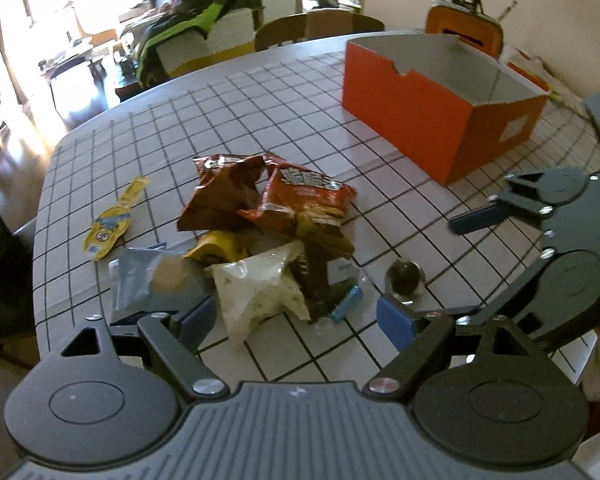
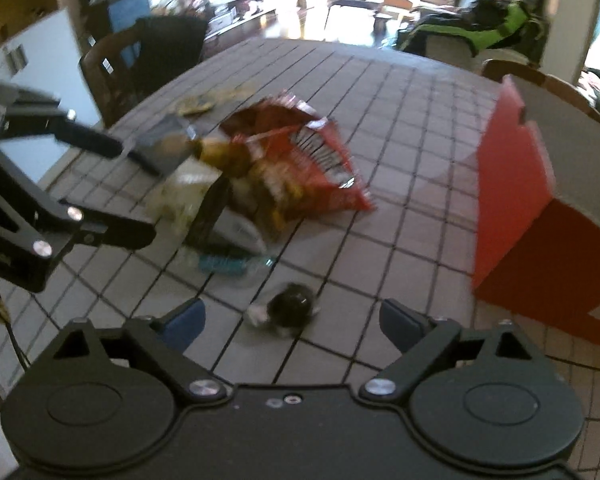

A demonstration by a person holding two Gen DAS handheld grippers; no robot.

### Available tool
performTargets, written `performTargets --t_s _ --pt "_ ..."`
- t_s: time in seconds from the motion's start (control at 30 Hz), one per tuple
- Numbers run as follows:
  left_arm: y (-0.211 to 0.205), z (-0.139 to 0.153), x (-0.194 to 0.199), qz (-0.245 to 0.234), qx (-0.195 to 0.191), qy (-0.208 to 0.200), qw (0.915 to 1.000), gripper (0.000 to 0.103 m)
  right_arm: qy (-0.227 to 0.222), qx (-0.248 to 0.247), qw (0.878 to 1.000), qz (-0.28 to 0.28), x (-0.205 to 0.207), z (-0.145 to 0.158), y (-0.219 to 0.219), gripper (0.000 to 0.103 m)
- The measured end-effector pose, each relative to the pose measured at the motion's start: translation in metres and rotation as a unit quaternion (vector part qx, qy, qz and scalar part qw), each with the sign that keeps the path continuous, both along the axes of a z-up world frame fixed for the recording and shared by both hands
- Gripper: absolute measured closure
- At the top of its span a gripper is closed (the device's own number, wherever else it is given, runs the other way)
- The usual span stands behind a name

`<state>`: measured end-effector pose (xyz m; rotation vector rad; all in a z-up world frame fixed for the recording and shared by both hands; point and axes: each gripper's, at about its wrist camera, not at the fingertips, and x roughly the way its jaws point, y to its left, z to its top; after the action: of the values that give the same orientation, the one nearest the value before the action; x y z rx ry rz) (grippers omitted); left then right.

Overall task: Organize snacks
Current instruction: 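Move both grippers back to the snack pile, then grasp the dark round candy with the right gripper while the left gripper grasps the blue wrapped candy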

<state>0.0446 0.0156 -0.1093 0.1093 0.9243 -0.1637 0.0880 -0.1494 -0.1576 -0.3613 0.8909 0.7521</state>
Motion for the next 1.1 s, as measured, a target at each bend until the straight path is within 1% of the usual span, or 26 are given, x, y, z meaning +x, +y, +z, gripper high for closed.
performTargets --t_s 0.07,0.1,0.17,0.2,0.27,0.3,0.37,0.47,0.57,0.7,0.8,0.87,0.9,0.93,0.97,1.0,1.1 --pt "-0.003 -0.002 0.000 -0.010 0.005 -0.001 0.9999 0.015 0.005 -0.007 1.000 0.014 0.001 -0.008 0.004 0.021" --pt "-0.005 -0.003 0.000 -0.015 0.009 0.000 0.9998 0.015 0.008 -0.011 1.000 0.018 0.002 -0.011 0.007 0.023" --pt "-0.010 -0.005 0.001 -0.028 0.012 0.002 0.9995 0.015 0.012 -0.014 1.000 0.023 0.004 -0.016 0.009 0.029" --pt "-0.012 -0.006 0.001 -0.034 0.015 0.002 0.9993 0.015 0.013 -0.015 1.000 0.024 0.006 -0.018 0.010 0.030" --pt "-0.016 -0.007 0.001 -0.043 0.022 -0.002 0.9988 0.015 0.011 -0.014 0.999 0.029 0.007 -0.020 0.011 0.037" --pt "-0.017 -0.007 0.002 -0.047 0.025 -0.005 0.9986 0.015 0.010 -0.013 0.999 0.034 0.007 -0.020 0.012 0.038" --pt "-0.019 -0.008 0.004 -0.054 0.032 -0.007 0.9980 0.015 0.003 -0.017 0.999 0.044 0.008 -0.020 0.013 0.044" --pt "-0.022 -0.010 0.009 -0.060 0.039 -0.007 0.9974 0.015 0.000 -0.016 0.998 0.054 0.008 -0.019 0.013 0.048" --pt "-0.024 -0.012 0.014 -0.062 0.040 -0.001 0.9973 0.015 0.002 -0.010 0.999 0.050 0.010 -0.019 0.011 0.053" --pt "-0.030 -0.015 0.016 -0.072 0.040 0.007 0.9966 0.015 -0.005 -0.010 0.999 0.052 0.009 -0.019 0.010 0.057" --pt "-0.037 -0.018 0.015 -0.090 0.043 0.012 0.9949 0.016 -0.010 -0.011 0.998 0.053 0.006 -0.018 0.007 0.057" --pt "-0.044 -0.021 0.013 -0.113 0.049 0.013 0.9923 0.017 -0.005 -0.005 0.999 0.044 0.007 -0.017 0.000 0.057" --pt "-0.048 -0.023 0.013 -0.123 0.053 0.014 0.9909 0.021 -0.002 -0.001 0.999 0.038 0.008 -0.016 -0.004 0.057" --pt "-0.051 -0.026 0.013 -0.131 0.056 0.017 0.9896 0.029 0.000 0.004 0.999 0.033 0.009 -0.014 -0.009 0.057" --pt "-0.054 -0.029 0.015 -0.139 0.060 0.023 0.9883 0.034 0.003 0.009 1.000 0.027 0.010 -0.013 -0.013 0.057" --pt "-0.058 -0.033 0.018 -0.143 0.065 0.030 0.9871 0.043 0.006 0.013 1.000 0.022 0.011 -0.012 -0.017 0.057" --pt "-0.062 -0.042 0.026 -0.144 0.073 0.045 0.9858 0.051 0.016 0.022 1.000 0.006 0.013 -0.011 -0.028 0.057"
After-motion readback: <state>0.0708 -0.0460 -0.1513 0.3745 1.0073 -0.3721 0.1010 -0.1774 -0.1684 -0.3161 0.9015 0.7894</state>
